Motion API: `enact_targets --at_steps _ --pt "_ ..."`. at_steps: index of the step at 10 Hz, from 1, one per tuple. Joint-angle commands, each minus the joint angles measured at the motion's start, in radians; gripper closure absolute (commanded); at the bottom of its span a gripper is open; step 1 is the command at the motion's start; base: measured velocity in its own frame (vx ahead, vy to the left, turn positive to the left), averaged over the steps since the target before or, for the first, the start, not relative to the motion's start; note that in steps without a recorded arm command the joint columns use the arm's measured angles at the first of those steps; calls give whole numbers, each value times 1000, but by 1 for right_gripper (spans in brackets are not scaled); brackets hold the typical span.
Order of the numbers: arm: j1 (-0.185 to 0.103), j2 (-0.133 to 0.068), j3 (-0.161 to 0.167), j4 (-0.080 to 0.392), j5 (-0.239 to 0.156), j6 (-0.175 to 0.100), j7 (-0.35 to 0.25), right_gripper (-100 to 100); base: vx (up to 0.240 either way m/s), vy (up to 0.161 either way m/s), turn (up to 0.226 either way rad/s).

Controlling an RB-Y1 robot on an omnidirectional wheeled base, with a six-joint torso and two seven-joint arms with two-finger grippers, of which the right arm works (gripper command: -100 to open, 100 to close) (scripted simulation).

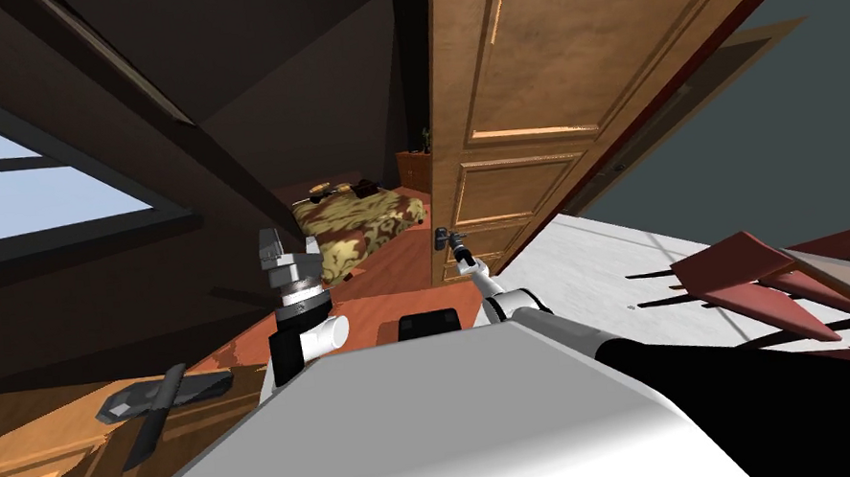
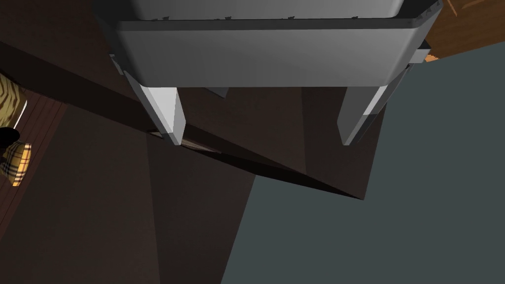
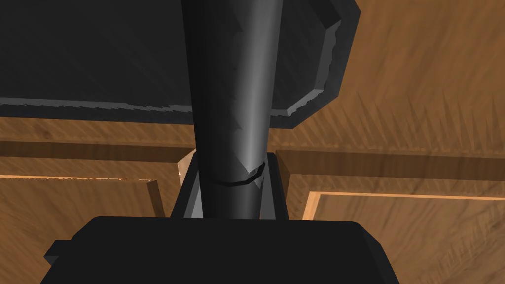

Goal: Push the door open

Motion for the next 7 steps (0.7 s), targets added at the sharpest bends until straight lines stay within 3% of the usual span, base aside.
enact_targets --at_steps 1,7 --pt "9 -15 -25 -13 -7 3 8 100 146 140 -83" --pt "14 -36 -94 -6 -27 4 36 100 164 134 -74"
